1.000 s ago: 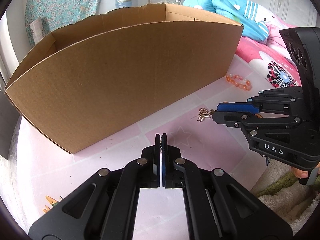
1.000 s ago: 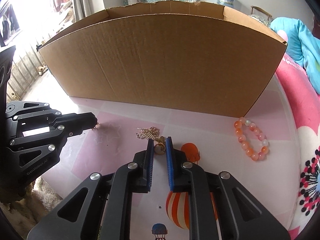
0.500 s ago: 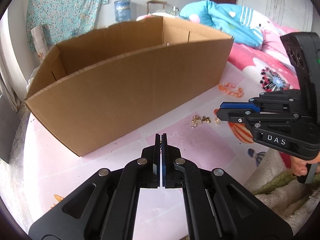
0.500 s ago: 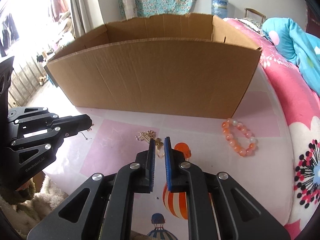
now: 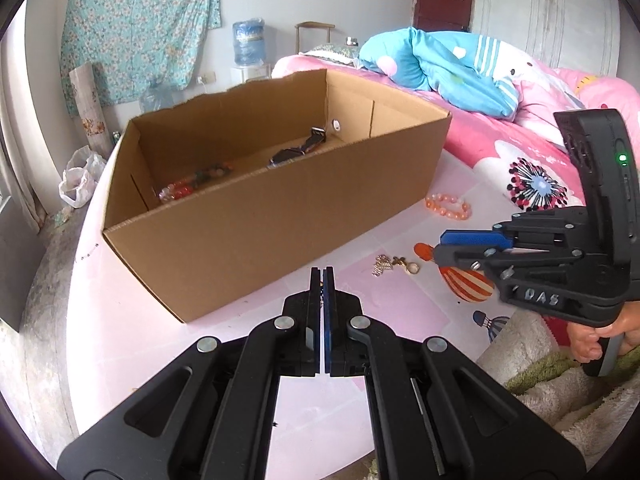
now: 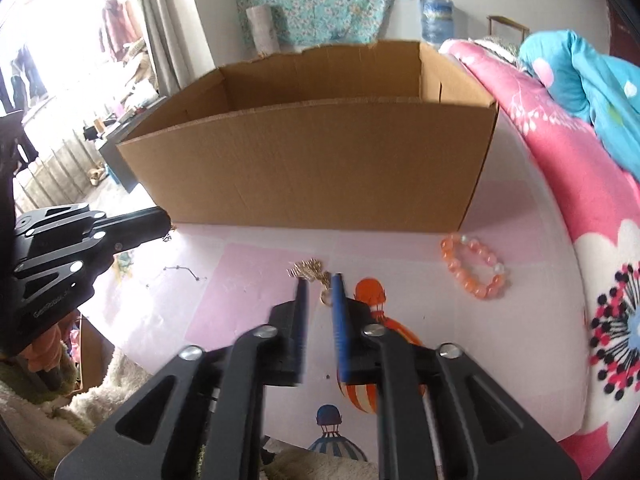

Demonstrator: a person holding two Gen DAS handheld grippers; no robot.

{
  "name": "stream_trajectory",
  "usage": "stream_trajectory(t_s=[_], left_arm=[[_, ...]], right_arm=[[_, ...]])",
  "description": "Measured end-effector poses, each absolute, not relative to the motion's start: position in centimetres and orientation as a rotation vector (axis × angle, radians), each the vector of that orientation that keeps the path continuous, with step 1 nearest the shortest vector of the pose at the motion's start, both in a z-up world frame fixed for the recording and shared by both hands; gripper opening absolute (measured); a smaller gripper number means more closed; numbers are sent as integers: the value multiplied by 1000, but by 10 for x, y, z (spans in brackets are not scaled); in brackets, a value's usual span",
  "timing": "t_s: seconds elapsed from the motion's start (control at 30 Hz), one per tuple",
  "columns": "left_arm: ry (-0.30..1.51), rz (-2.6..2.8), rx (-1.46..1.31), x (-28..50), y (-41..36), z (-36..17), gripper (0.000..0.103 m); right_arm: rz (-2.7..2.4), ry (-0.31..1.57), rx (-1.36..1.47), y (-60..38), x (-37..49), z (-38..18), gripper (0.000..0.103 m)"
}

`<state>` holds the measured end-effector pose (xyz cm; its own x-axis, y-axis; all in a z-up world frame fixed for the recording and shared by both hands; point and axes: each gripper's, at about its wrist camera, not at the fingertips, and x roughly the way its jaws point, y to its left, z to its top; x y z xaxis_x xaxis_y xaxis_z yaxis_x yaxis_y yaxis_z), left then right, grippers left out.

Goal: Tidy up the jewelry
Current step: 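Carry the held ring and charm over the box with both grippers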

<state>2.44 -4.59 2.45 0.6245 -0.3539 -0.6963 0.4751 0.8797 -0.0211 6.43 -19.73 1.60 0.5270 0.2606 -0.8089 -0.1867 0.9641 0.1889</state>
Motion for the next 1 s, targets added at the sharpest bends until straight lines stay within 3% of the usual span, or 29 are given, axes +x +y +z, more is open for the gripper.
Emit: stream_trajectory(t_s=[0.03, 0.23, 0.27, 0.4, 1.0], left_arm=[[764, -484, 169, 24, -47, 23, 0], [780, -494, 178, 26, -51, 17, 0], [782, -494, 178, 27, -51, 16, 0], [791, -490, 179, 30, -51, 13, 0], [761, -489, 146, 29, -42, 25, 0]], right_arm=[[269, 992, 82, -196, 66, 12, 37], [261, 1008, 33, -187, 76, -4, 37], [261, 1008, 24, -187, 77, -6, 35], [257, 1042, -24, -181, 84, -15, 15], [230, 996, 18, -194, 75, 3, 11]])
